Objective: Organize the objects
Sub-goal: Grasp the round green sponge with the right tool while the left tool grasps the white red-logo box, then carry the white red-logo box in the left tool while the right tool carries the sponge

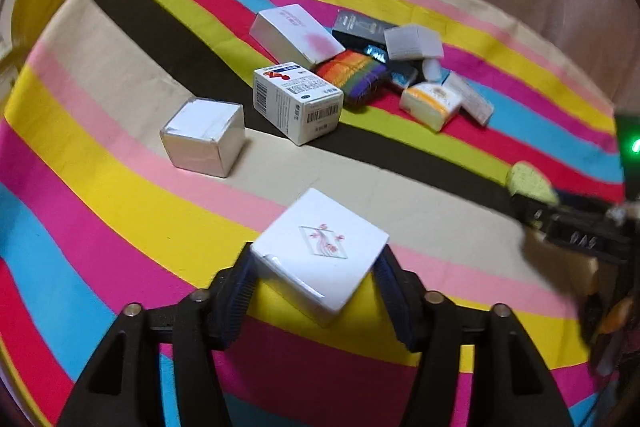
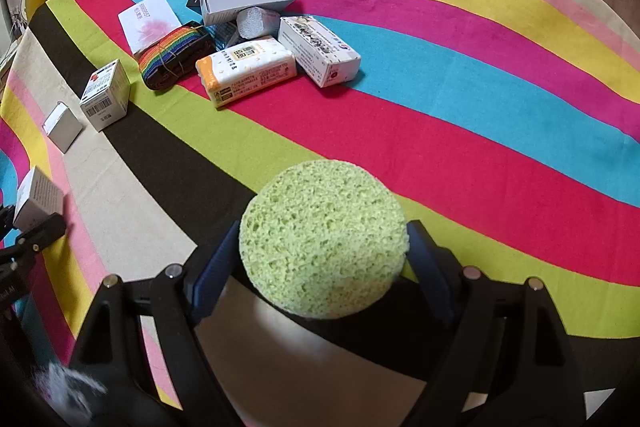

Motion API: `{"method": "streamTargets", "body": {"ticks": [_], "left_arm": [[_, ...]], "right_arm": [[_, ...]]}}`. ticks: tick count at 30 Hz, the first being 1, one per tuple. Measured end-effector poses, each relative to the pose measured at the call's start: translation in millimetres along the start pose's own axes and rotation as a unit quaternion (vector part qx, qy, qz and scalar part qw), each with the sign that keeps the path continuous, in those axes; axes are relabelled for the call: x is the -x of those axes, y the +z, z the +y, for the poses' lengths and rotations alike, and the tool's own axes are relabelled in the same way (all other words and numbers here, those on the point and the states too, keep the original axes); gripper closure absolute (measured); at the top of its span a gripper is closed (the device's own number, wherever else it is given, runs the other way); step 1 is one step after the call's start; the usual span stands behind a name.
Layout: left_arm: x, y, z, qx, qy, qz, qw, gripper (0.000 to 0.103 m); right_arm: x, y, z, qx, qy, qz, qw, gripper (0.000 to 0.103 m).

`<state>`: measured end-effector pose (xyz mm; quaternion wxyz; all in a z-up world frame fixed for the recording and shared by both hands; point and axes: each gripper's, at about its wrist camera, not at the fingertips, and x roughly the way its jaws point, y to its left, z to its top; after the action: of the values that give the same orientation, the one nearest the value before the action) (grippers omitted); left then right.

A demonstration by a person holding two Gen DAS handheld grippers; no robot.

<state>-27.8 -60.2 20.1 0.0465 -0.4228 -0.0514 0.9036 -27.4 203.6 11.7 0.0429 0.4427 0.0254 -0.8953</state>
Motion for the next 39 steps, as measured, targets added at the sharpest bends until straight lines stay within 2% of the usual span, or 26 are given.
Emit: {"method": "streamTargets", "body": {"ticks": [1,5,6,8,9,32,39], "left_arm": [[-2,1,1,0.000,-0.002,0.000,1.0000,0.036],[-14,6,-15,-0.024,0.029,0.007,0.9993,0.036],[-14,6,-16,-0.025,0.033,0.007,0.9991,0.037],[-12,5,-16,-0.021,0.051,0.005,0.9985,0.046],[-11,3,-16,-0.021,0.055,0.005,0.9983,0.046],[-12,4,-15,-0.019,0.065,0.005,0.9977,0.046],[-12,4,-15,-0.018,0.068,0.005,0.9975,0.046]], "right_arm": [[1,0,0,0.000,0.000,0.000,1.000,0.019],[0,0,1,0.000,0.000,0.000,1.000,0.019],[0,0,2,-0.001,-0.001,0.000,1.000,0.019],[1,-1,2,-0.001,-0.001,0.000,1.000,0.019],[2,-1,1,-0.001,-0.001,0.000,1.000,0.019],[-9,6,3,-0.001,-0.010,-0.002,1.000,0.020],[15,-23,20,-0.028,-0.018,0.012,0.999,0.020]]}}
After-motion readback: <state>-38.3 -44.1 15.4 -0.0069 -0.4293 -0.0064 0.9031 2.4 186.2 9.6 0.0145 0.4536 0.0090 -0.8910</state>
